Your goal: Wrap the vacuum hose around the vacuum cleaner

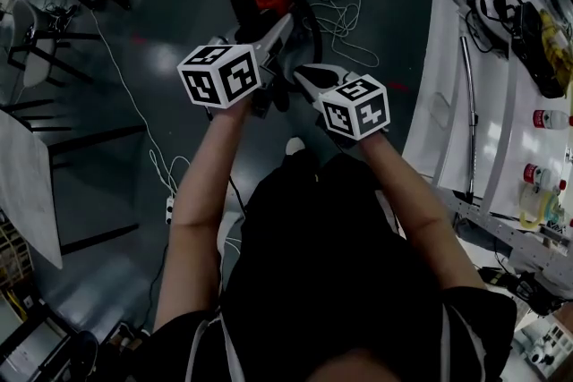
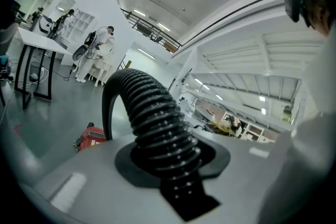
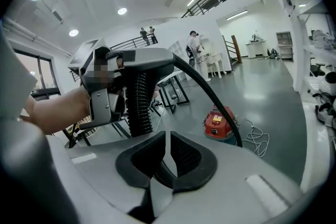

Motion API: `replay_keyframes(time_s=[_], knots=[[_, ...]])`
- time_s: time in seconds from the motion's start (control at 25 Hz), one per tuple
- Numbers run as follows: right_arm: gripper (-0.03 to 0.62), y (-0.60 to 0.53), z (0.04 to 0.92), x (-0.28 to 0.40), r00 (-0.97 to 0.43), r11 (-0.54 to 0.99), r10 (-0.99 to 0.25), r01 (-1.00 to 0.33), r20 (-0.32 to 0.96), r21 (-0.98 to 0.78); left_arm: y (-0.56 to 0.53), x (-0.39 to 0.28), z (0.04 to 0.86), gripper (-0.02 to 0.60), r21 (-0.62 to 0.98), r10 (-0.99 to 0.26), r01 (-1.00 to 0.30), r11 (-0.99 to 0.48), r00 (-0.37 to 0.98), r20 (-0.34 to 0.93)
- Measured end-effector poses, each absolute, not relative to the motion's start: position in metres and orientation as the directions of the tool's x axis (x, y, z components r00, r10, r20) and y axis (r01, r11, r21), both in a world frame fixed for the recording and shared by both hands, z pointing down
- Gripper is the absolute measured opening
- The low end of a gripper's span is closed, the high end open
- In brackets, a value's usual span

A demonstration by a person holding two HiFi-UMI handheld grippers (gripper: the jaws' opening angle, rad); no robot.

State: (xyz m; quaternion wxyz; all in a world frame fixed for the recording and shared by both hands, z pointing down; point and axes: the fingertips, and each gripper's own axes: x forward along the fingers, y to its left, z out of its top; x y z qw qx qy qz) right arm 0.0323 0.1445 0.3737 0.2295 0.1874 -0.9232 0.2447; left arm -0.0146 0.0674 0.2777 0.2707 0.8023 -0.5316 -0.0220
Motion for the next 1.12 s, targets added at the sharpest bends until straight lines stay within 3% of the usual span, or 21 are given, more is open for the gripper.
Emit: replay_keyframes(time_s=[0.36, 0.56, 0.88, 1.0, 1.12], knots=[[0.032, 0.119, 0.373, 0.004, -0.835, 0.822, -0.210, -0.433, 0.509, -0.370, 0.037, -0.043, 0.290, 0.127, 0.463, -0.871, -0.845, -0.268, 0.418, 0.257], [0.080, 0.110, 0.376, -0.014, -0.870, 0.841, -0.138, -0.355, 0.474, -0.408, 0.016, -0.053, 0.294, 0.126, 0.463, -0.882, -0.854, -0.238, 0.389, 0.264], [0.083, 0.075, 0.368, -0.032, -0.898, 0.873, -0.029, -0.237, 0.439, -0.427, -0.023, -0.069, 0.297, 0.130, 0.479, -0.863, -0.850, -0.221, 0.399, 0.310], [0.160, 0.070, 0.361, -0.039, -0.914, 0.874, 0.035, -0.168, 0.405, -0.455, -0.035, -0.071, 0.304, 0.130, 0.483, -0.845, -0.849, -0.215, 0.410, 0.343], [0.173, 0.063, 0.363, -0.047, -0.904, 0.891, 0.079, -0.125, 0.420, -0.436, -0.045, -0.067, 0.307, 0.129, 0.482, -0.843, -0.851, -0.210, 0.407, 0.352]])
